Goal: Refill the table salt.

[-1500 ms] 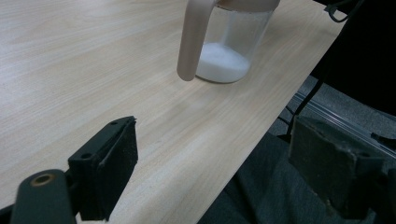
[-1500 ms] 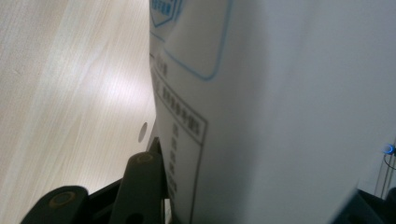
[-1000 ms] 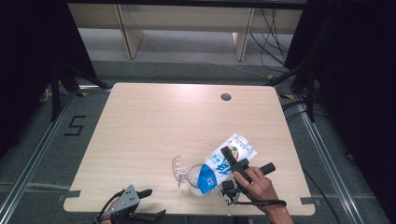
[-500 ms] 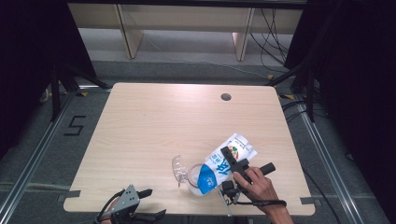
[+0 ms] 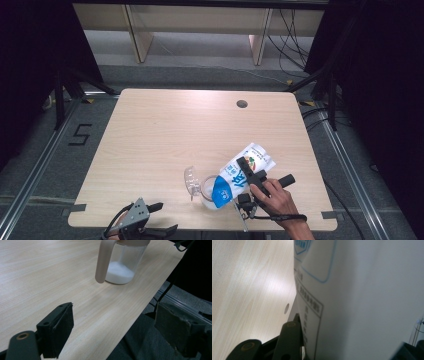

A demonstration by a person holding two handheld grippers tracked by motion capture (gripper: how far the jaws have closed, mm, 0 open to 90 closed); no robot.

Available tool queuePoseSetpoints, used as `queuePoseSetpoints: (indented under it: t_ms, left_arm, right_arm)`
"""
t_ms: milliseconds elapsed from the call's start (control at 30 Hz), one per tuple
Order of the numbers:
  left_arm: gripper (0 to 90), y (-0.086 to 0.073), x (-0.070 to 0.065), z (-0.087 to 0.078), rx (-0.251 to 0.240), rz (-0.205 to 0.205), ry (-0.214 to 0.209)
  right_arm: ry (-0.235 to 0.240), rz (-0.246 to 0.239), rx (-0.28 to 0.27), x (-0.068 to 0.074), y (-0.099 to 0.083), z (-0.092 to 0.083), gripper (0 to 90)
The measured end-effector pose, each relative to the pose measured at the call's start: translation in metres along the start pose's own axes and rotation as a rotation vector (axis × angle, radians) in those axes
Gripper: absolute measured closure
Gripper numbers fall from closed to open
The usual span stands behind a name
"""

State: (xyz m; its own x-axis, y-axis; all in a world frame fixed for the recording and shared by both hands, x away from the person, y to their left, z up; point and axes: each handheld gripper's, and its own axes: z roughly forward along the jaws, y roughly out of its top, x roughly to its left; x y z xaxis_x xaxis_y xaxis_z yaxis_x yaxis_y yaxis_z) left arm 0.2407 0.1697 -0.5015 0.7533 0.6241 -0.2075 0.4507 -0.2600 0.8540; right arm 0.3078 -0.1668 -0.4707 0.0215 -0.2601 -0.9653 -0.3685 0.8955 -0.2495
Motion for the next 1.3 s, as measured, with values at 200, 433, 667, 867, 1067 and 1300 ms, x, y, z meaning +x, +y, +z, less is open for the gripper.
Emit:
queuePoseSetpoints:
  t_ms: [200,433,667,867,1067,1300]
  left_arm:
    - [15.1,0.0,0.0,0.0,0.0,0.0,0.001]
    - [15.1,0.0001,-0.0002,-0.0003,0.006,0.0,0.002]
    - [15.1,-0.0001,0.0,0.0,0.0,0.001,0.001]
    - [15.1,-0.0001,0.0,0.0,0.001,0.001,0.0]
    - [15.1,-0.0001,-0.0001,0.0,0.0,0.001,0.001]
    - [15.1,0.0,-0.0001,0.0001,-0.001,0.0,0.001]
  right_arm:
    - [0.006,-0.015,0.001,-0.0004,-0.0004,-0.0002,63.4]
    - [-0.013,-0.012,0.0,-0.0018,0.0003,-0.0008,64.0]
    - [0.005,-0.005,0.0,-0.0008,0.0001,-0.0002,64.5]
    - [0.021,0.004,0.01,0.0002,-0.0001,-0.0006,64.9]
    - [-0.003,-0.026,-0.007,-0.0032,0.0002,-0.0002,65.2]
    - [0.007,0.0,0.002,-0.0009,-0.0005,-0.0003,65.5]
